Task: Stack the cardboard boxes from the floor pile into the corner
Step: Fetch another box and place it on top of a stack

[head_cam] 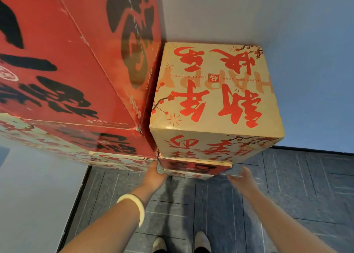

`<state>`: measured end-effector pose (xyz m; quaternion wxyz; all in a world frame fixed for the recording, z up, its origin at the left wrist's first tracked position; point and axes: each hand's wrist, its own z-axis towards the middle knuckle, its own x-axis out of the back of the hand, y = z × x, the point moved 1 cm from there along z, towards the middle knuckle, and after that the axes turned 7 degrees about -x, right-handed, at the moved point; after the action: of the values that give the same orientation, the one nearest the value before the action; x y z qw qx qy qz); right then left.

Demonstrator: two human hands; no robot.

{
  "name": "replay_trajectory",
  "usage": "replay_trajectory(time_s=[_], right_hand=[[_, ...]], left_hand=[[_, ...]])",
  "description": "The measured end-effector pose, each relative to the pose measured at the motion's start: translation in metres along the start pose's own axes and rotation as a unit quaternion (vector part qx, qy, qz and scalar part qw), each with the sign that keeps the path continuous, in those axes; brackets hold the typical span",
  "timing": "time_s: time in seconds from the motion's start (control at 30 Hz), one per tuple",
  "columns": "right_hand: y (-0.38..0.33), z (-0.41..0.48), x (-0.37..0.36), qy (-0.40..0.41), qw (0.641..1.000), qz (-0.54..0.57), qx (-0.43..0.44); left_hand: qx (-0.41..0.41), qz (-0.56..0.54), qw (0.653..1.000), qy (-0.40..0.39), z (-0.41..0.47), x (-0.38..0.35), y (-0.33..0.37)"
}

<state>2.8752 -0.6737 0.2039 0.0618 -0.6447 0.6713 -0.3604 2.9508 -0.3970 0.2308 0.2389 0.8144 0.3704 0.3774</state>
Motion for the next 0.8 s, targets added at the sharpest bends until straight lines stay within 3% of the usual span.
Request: replay_trajectory(time_s=[0.43,0.8], right_hand=[[0.01,0.048,-0.025,0.029,0.982,0.185,-0.011],[0.013,0.045,-0.032,0.025,0.981,0.189,0.019]], left_hand=[[-0.033,-0.112,0.992,0.042,0.026,-0.025,-0.007],[-0.018,-0.14,0.989,0.032,0.023,-0.026,-0.013]])
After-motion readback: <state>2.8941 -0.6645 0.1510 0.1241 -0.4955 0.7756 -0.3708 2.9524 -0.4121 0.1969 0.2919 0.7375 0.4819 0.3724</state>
